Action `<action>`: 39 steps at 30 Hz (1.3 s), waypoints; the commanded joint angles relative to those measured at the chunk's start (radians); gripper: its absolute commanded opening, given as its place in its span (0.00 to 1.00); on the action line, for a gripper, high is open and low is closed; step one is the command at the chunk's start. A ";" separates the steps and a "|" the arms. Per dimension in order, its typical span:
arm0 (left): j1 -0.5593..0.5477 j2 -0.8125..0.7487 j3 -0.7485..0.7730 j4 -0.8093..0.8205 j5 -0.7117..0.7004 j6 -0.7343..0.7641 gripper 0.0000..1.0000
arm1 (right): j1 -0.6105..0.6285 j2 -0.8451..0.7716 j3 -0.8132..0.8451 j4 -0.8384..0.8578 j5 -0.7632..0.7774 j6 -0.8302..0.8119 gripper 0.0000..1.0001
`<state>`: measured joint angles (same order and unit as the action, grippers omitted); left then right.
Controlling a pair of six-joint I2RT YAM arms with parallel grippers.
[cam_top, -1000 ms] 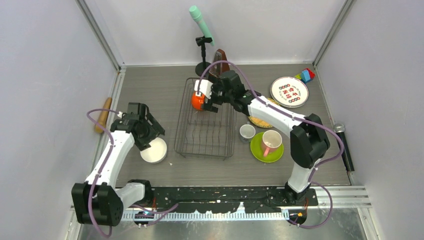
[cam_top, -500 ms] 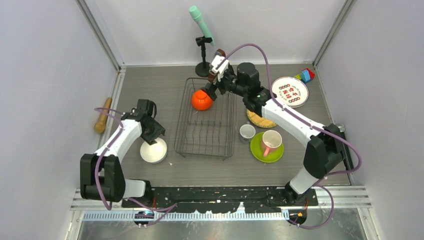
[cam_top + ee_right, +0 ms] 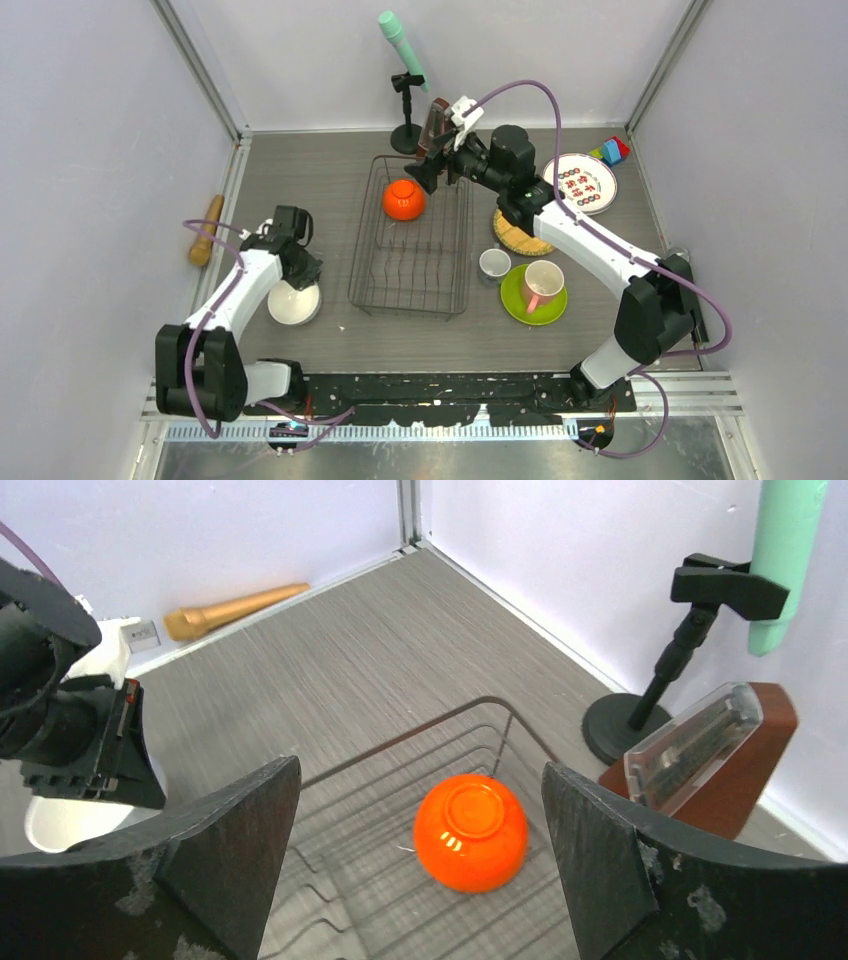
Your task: Load the mixed dishes into the dish rack
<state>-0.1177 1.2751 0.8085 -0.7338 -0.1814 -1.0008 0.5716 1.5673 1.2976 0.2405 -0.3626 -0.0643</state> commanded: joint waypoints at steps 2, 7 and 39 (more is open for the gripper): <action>0.001 -0.174 0.058 -0.044 -0.044 0.058 0.00 | 0.004 -0.063 0.025 0.057 0.047 0.206 0.96; 0.000 -0.342 0.189 -0.067 0.004 0.125 0.00 | 0.005 -0.047 0.050 0.041 0.055 0.376 0.97; 0.002 -0.282 0.211 0.727 0.696 -0.317 0.00 | 0.216 0.004 -0.049 0.131 -0.023 0.474 1.00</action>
<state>-0.1165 0.9928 0.9886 -0.1631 0.4583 -1.2766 0.7666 1.5600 1.2423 0.3489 -0.4011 0.4389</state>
